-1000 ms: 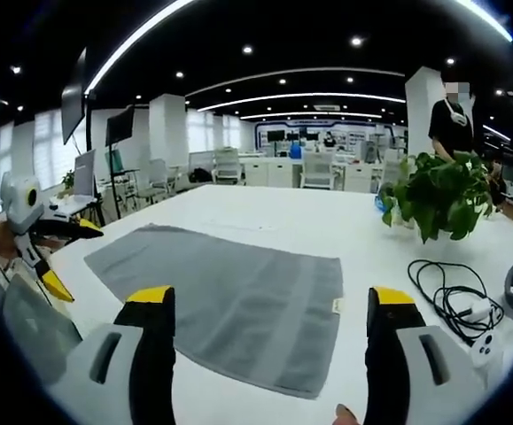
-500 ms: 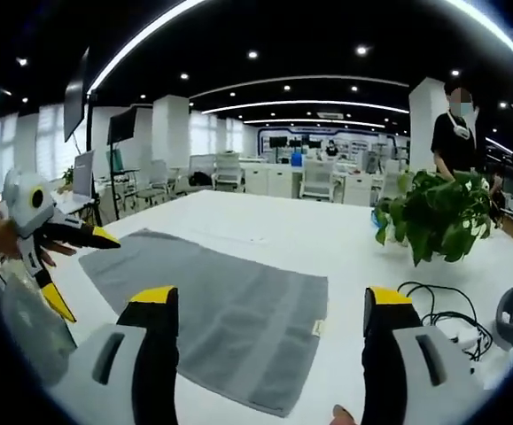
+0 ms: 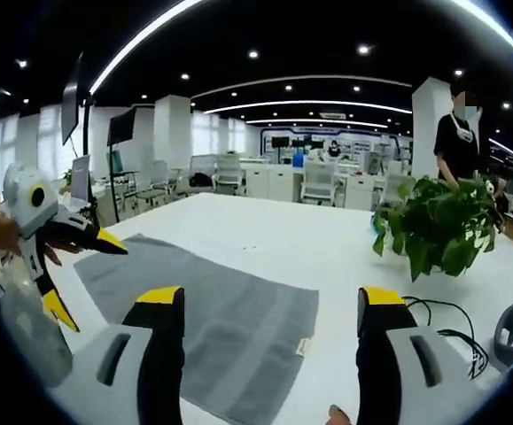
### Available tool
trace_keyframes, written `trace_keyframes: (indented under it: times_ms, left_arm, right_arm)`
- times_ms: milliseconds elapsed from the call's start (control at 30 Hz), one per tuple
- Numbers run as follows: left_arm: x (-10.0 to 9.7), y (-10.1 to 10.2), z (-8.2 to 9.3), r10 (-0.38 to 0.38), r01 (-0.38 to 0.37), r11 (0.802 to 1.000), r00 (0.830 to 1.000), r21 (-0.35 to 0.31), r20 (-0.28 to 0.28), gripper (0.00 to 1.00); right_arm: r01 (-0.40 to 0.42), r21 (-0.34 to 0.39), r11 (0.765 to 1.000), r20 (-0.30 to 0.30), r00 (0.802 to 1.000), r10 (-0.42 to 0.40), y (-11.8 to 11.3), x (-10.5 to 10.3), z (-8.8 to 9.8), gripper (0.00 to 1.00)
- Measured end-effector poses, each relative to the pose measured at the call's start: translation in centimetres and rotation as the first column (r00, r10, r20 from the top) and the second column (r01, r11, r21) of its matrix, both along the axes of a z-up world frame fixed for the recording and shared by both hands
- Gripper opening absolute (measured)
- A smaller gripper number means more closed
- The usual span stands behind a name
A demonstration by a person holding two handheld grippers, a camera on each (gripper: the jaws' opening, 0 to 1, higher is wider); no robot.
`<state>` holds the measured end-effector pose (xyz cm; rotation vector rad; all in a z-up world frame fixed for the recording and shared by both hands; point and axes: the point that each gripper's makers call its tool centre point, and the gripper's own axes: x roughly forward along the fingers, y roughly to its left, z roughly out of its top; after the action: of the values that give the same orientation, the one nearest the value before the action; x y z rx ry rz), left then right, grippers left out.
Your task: Fold the towel on the table until its edges align and the towel forms a compact rectangular stack.
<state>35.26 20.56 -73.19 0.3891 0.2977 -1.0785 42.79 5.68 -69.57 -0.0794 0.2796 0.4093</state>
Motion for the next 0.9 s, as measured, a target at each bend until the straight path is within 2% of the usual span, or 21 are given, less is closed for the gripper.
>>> trace_keyframes:
  times_ms: [267, 367, 433, 667, 900]
  left_arm:
    - [0.2, -3.6, -0.9, -0.056, 0.056, 0.998, 0.998, 0.006, -0.021, 0.77]
    - [-0.1, -5.1, -0.6, -0.081, 0.079, 0.996, 0.996, -0.039, -0.048, 0.74]
    - [0.2, -5.8, -0.8, -0.082, 0.08, 0.996, 0.995, -0.048, -0.054, 0.72]
    - [1.0, -7.5, -3.0, -0.082, 0.08, 0.997, 0.993, -0.022, -0.08, 0.69]
    - [1.2, -9.3, -6.3, -0.098, 0.1, 0.995, 0.989, 0.016, -0.11, 0.66]
  right_arm:
    - [0.019, 0.023, 1.0, -0.012, 1.0, -0.019, -0.3, 2.4, 0.1, 0.76]
    - [0.025, 0.038, 0.999, -0.017, 1.0, -0.025, -0.4, 3.6, 0.1, 0.75]
    - [0.041, 0.044, 0.998, -0.024, 0.999, -0.04, -0.6, 4.4, -0.2, 0.72]
    - [0.064, 0.094, 0.994, -0.061, 0.996, -0.058, -0.9, 6.7, -1.7, 0.67]
    - [0.075, 0.103, 0.992, -0.123, 0.99, -0.062, -1.3, 9.1, -4.7, 0.62]
